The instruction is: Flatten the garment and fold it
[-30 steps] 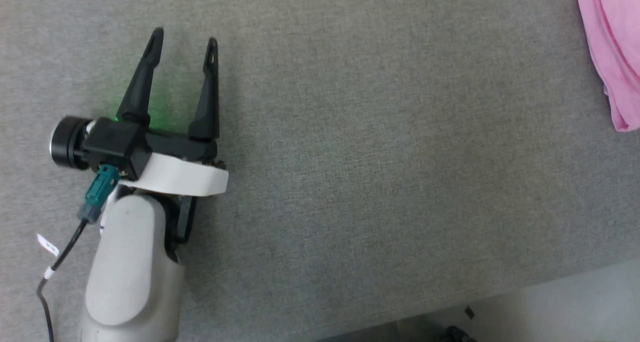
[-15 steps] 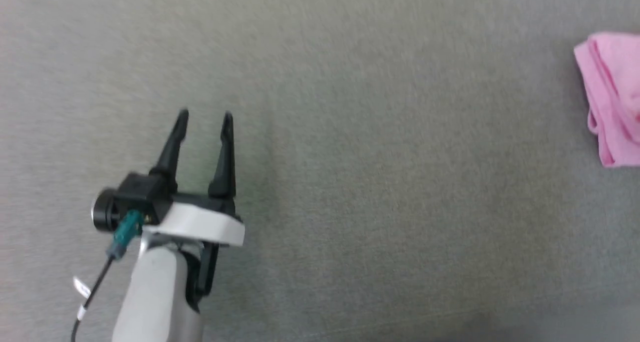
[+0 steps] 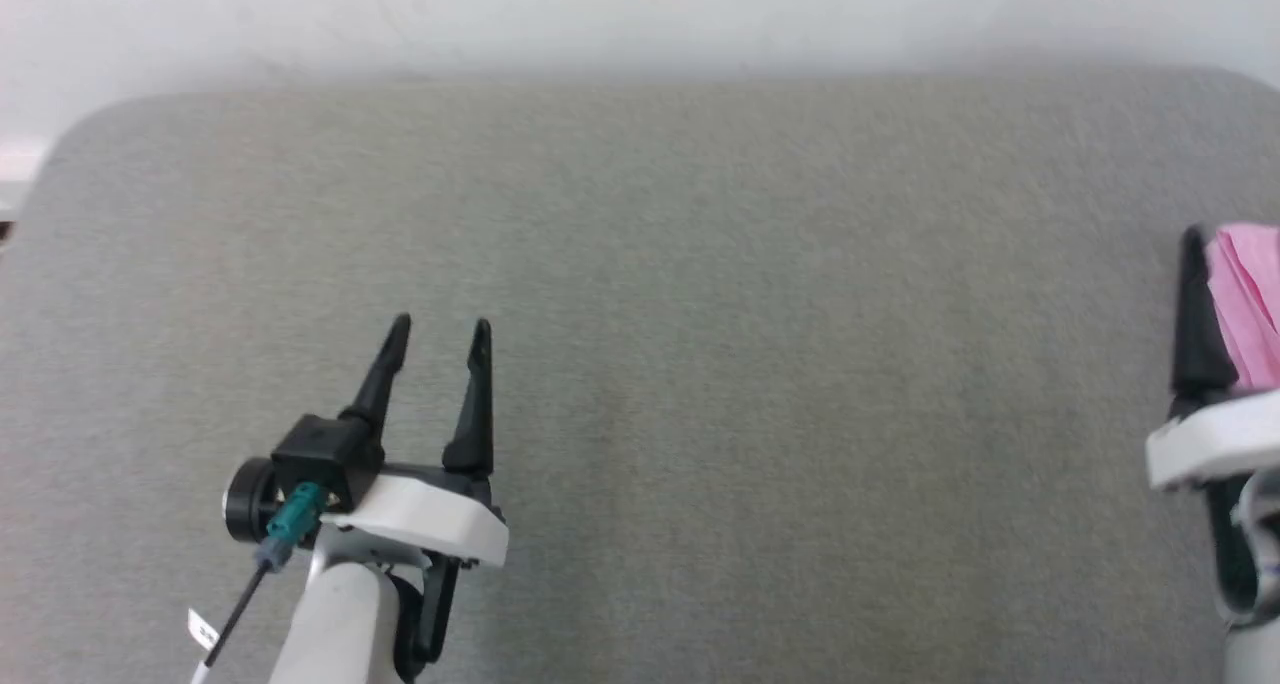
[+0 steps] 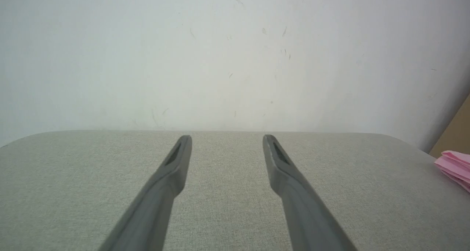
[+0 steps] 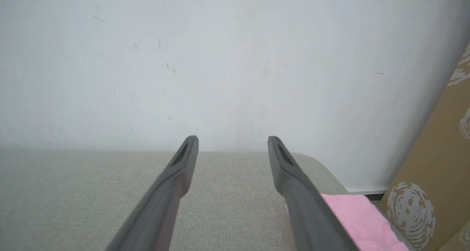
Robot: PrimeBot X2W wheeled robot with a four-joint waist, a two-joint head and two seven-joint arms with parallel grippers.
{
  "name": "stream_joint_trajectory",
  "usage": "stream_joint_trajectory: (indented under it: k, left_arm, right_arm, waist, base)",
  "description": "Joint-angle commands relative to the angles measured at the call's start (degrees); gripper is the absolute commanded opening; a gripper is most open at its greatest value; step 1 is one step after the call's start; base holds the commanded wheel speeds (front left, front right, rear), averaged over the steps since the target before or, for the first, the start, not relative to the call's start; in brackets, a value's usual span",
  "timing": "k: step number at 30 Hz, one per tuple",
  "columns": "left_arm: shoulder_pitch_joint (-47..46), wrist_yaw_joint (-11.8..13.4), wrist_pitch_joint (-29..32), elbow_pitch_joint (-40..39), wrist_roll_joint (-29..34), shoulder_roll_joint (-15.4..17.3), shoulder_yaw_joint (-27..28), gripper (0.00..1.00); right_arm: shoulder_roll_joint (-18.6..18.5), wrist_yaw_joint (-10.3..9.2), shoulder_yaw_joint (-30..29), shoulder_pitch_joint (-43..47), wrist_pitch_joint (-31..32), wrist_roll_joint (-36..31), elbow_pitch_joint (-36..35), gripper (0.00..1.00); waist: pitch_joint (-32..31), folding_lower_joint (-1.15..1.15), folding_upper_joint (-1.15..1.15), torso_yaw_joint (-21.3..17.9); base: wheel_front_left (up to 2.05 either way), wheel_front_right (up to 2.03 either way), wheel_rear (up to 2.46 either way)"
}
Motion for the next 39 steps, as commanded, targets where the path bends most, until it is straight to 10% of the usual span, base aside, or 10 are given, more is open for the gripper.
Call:
stream_joint_trajectory:
  k: [1, 39]
  left_arm:
    - [0.83, 0.2, 0.07, 0.53, 0.12, -0.13, -0.21, 1.0]
    - [7.01, 2.87, 0.07, 3.86, -1.77, -0.19, -2.24, 1.0]
  right_arm:
    - [0.53, -0.11, 0.54, 1.54, -0.07, 0.59, -1.12, 1.0]
    - [4.07, -0.11, 9.4, 16.84, -8.14, 5.92, 4.24, 1.0]
  waist:
    - [-4.34, 0.01, 0.0, 4.26]
    - [-7.18, 0.01, 0.0, 7.5]
  base:
    - [0.0, 0.0, 0.0]
    - [0.0, 0.0, 0.0]
